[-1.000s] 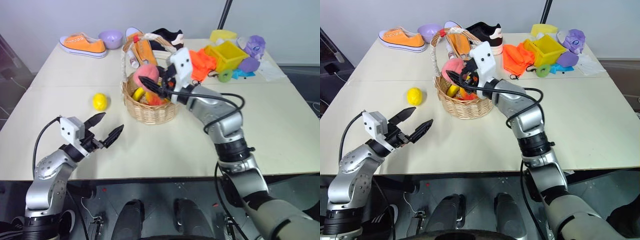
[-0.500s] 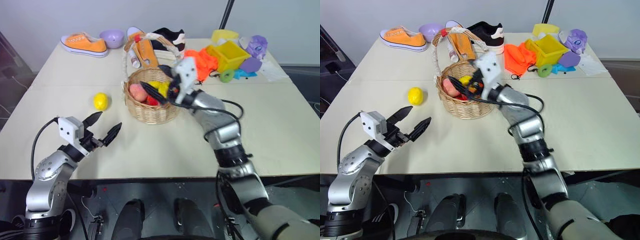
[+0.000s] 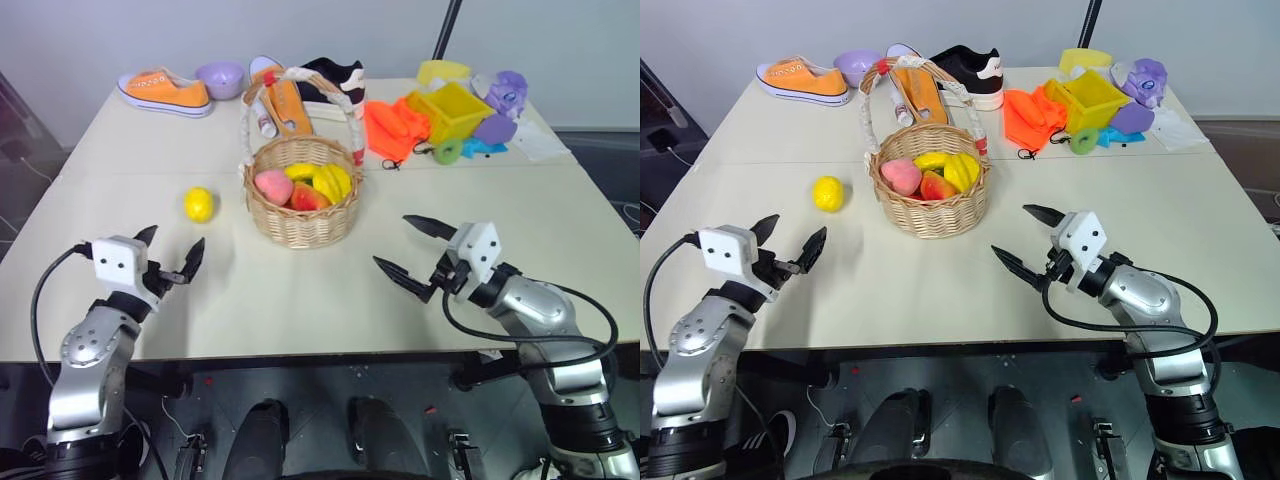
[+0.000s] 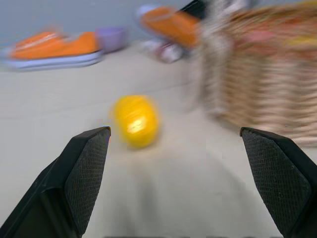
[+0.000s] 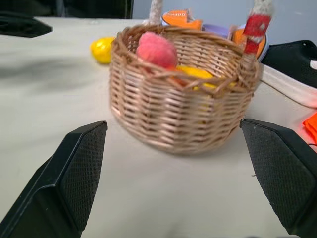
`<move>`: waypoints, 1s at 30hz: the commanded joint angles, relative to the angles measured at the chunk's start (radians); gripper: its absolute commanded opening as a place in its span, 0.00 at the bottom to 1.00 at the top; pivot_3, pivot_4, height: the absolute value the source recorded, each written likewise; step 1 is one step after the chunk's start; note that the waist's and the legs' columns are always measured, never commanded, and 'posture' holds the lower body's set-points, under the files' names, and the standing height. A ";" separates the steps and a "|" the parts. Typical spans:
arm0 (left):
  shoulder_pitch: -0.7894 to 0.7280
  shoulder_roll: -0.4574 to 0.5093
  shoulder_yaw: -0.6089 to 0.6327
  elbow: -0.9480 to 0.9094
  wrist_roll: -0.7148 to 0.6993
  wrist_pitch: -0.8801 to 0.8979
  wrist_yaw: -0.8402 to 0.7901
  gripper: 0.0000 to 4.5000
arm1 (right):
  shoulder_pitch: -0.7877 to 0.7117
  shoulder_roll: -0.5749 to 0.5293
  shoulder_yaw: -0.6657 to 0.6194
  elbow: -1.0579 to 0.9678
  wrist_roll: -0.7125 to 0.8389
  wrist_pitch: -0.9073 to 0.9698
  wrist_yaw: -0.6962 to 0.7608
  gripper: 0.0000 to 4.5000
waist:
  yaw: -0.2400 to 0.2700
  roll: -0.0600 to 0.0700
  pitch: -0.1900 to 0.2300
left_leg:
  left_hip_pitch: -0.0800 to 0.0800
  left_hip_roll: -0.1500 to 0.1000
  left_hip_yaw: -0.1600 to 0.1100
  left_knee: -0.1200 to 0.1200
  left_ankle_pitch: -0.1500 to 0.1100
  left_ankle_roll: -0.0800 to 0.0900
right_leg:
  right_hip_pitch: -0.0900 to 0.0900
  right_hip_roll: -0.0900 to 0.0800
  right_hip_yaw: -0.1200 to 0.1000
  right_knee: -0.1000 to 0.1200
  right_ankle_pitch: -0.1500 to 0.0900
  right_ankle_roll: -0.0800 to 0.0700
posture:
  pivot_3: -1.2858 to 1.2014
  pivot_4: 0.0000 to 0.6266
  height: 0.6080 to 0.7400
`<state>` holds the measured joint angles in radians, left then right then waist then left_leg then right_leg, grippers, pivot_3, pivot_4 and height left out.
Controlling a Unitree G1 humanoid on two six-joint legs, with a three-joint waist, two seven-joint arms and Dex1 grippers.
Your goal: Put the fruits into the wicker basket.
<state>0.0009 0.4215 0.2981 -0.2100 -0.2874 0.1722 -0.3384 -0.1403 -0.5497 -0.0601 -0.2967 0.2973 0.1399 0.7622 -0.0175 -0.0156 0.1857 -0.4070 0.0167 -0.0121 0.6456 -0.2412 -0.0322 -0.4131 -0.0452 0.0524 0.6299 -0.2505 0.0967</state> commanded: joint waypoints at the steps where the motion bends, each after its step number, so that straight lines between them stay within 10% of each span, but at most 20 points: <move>1: -0.047 -0.023 -0.008 -0.024 0.055 0.003 0.082 1.00 | -0.020 0.015 -0.017 -0.009 0.010 -0.039 -0.014 0.99 | 0.004 -0.001 0.000 | 0.000 0.000 0.000 0.000 0.000 0.000 | 0.000 0.000 0.000 0.000 0.000 0.000 | 0.52 0.24 1.00; 10: -0.192 -0.039 0.003 -0.012 0.026 0.195 0.179 1.00 | -0.081 0.029 0.038 0.023 0.003 -0.055 0.011 0.99 | 0.003 -0.002 0.000 | 0.000 0.000 -0.001 0.001 0.000 0.000 | 0.001 0.000 -0.001 0.000 0.000 0.001 | 0.52 0.24 1.00; 30: -0.759 -0.007 -0.155 0.628 0.143 0.421 0.154 1.00 | -0.150 0.087 0.145 0.025 -0.003 -0.007 0.020 0.99 | 0.003 -0.003 0.001 | -0.001 -0.002 -0.006 0.000 0.000 0.000 | 0.002 0.000 -0.004 0.001 0.002 0.006 | 0.52 0.24 1.00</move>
<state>-0.7365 0.4077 0.1490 0.4092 -0.1593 0.6000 -0.1818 -0.2867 -0.4657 0.0951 -0.2335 0.2947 0.1476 0.7893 -0.0146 -0.0188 0.1866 -0.4078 0.0143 -0.0185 0.6457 -0.2411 -0.0323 -0.4113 -0.0452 0.0483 0.6309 -0.2481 0.1027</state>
